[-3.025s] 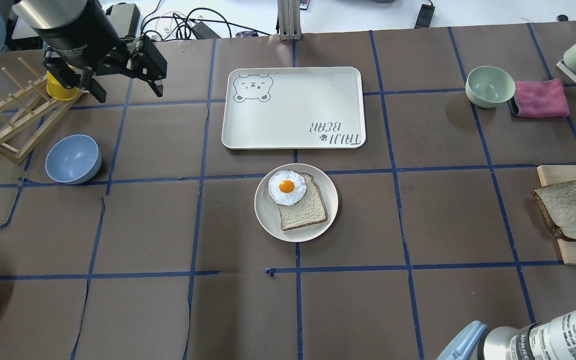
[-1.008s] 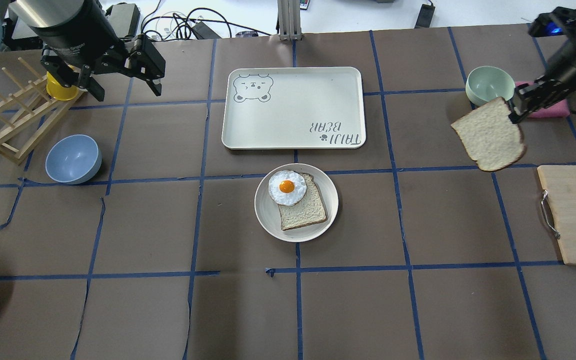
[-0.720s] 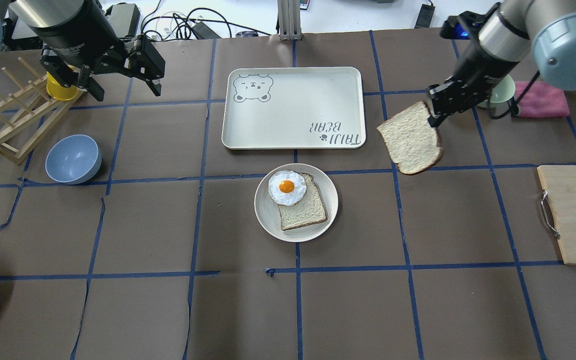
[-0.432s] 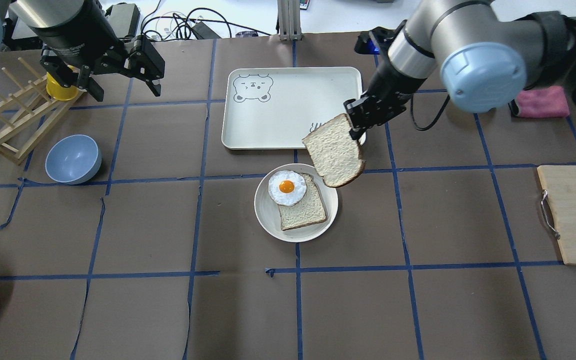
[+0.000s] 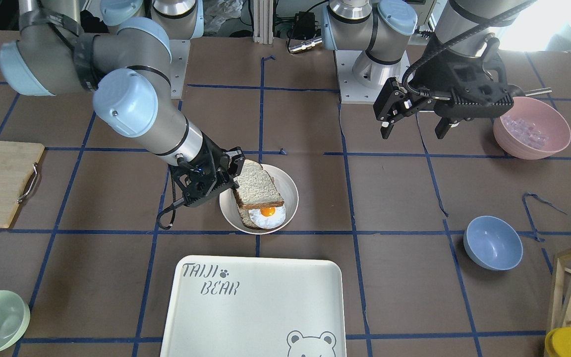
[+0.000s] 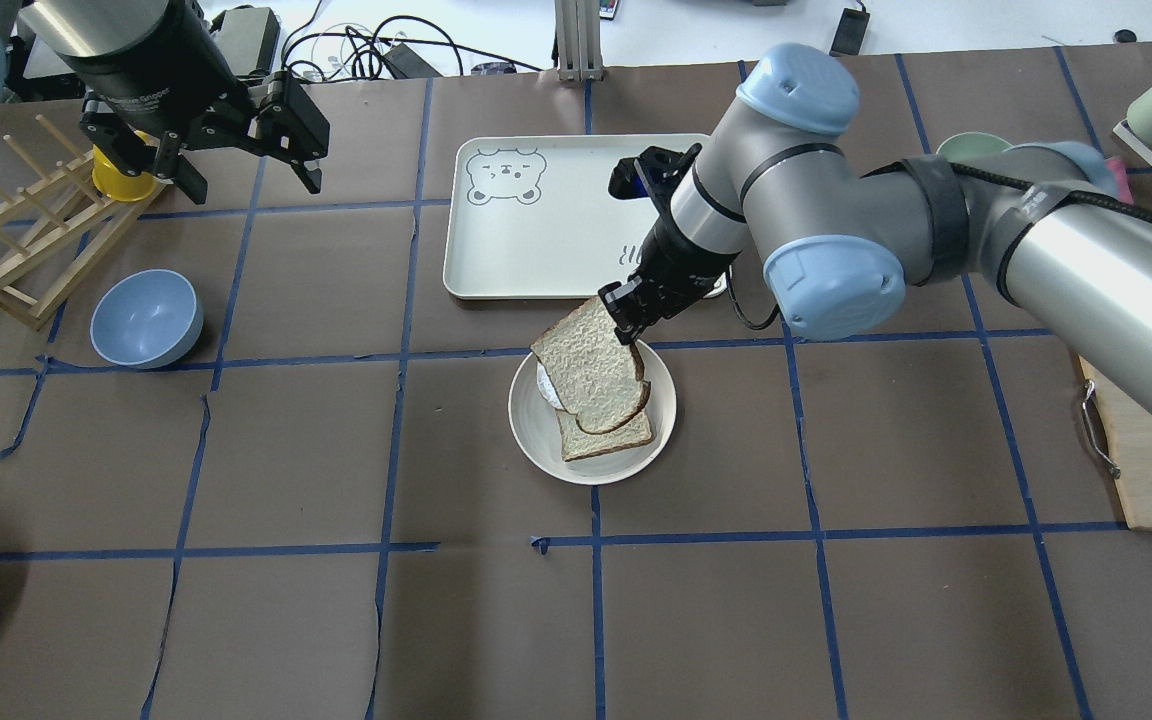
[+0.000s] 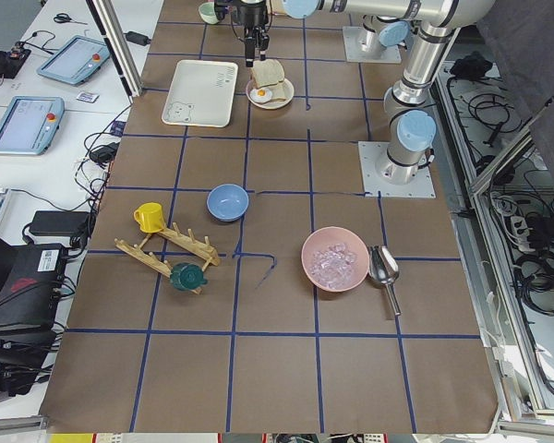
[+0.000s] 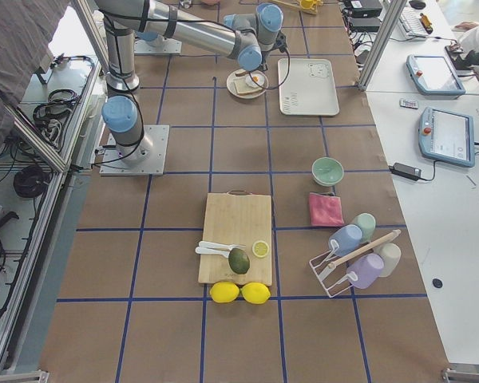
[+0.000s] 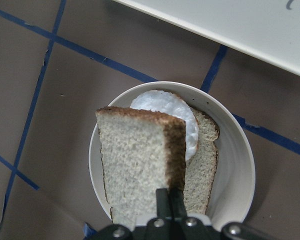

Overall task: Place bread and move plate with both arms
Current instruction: 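Lower the bread onto the egg toast and open the right gripper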

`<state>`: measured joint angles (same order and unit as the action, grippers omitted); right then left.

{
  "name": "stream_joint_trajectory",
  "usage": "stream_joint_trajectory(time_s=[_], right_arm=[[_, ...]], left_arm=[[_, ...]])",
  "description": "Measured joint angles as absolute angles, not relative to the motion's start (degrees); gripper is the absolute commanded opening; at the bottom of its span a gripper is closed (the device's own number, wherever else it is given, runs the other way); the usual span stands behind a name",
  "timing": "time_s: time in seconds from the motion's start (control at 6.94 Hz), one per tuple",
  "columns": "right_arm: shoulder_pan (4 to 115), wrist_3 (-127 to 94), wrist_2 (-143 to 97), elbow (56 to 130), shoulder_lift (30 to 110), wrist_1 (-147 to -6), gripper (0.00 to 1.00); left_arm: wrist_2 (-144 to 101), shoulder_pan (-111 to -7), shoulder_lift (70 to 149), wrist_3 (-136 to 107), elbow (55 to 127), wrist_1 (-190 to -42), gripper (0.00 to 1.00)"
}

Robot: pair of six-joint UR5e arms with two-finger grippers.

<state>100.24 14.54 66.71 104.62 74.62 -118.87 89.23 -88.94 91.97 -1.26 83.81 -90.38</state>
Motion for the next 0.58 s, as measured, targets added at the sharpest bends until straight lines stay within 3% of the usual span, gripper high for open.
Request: stream_joint_trajectory(time_s=[0.43,0.58], right_arm=[[100.45,15.32,66.65,107.95,72.86,-124.55,0.00],[100.46,15.50,66.67,108.03,72.28,-125.17,0.22]], left_arm=[[89.29,-88.95,91.88,-1.06,84.06,-90.35,1.00],[89.30,-88.94,91.86,-1.00,84.17,-90.35,1.00]])
